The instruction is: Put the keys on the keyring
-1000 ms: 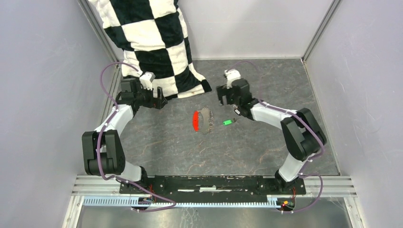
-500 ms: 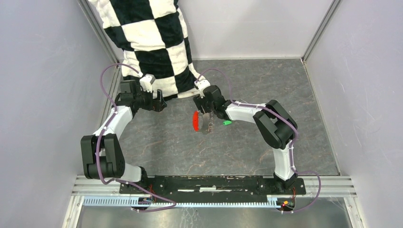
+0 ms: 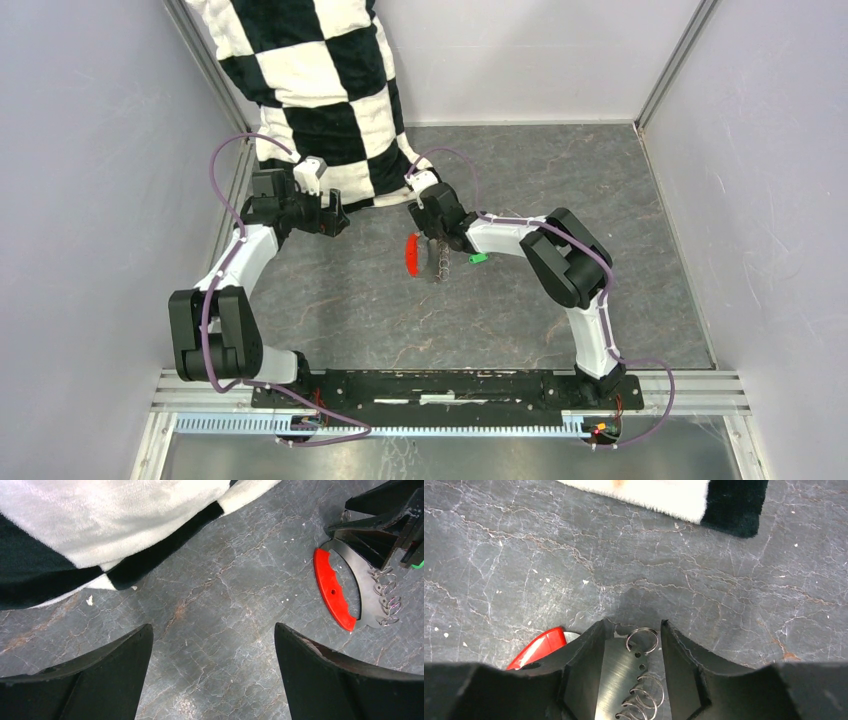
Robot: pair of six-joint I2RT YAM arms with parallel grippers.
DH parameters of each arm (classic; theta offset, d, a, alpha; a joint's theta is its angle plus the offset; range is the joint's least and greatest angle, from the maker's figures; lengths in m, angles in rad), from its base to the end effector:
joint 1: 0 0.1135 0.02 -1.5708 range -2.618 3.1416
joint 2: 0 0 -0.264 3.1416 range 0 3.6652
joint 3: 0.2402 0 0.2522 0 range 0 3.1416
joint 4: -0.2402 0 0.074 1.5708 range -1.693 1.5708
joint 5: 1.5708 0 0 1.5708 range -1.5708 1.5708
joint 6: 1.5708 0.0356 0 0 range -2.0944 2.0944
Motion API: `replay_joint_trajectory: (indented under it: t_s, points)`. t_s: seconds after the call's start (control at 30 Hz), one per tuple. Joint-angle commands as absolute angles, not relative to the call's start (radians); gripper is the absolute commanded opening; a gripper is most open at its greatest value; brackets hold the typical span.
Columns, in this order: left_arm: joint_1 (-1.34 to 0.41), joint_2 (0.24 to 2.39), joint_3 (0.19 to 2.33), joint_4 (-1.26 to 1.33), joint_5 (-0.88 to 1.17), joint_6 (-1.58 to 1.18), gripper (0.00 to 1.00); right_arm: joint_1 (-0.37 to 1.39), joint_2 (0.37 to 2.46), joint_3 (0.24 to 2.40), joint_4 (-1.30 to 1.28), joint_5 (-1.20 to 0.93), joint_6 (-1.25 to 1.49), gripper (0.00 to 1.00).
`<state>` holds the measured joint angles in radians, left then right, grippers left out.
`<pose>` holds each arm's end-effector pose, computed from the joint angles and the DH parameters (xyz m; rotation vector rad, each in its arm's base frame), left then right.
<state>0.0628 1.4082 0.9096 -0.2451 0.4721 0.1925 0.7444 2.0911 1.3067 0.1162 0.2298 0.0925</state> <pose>0.2993 0.0026 0.2380 0.3806 2.2169 -0.4087 0.3382 0.3005 0.1447 -0.5939 2.1453 0.2033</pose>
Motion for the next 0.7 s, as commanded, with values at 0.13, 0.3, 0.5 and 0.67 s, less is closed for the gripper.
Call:
replay_joint_trajectory:
  t_s: [0.13,0.3,0.5,0.67]
  points:
    - [0.058,1.367,0.904,-0.262,0.465,0.250,0.93,0.748,2.128,1.359,0.123,0.255,0.116,0.40]
    - [0.058,1.363,0.908,-0.263,0.471,0.245,0.91,0.747,2.111,1.343,0.132,0.231,0.136,0.20]
    - [0.058,1.353,0.910,-0.265,0.511,0.228,0.88,0.745,2.062,1.314,0.184,0.125,0.143,0.00]
    - [0.058,1.348,0.905,-0.266,0.521,0.223,0.86,0.745,2.007,1.297,0.218,0.039,0.145,0.00]
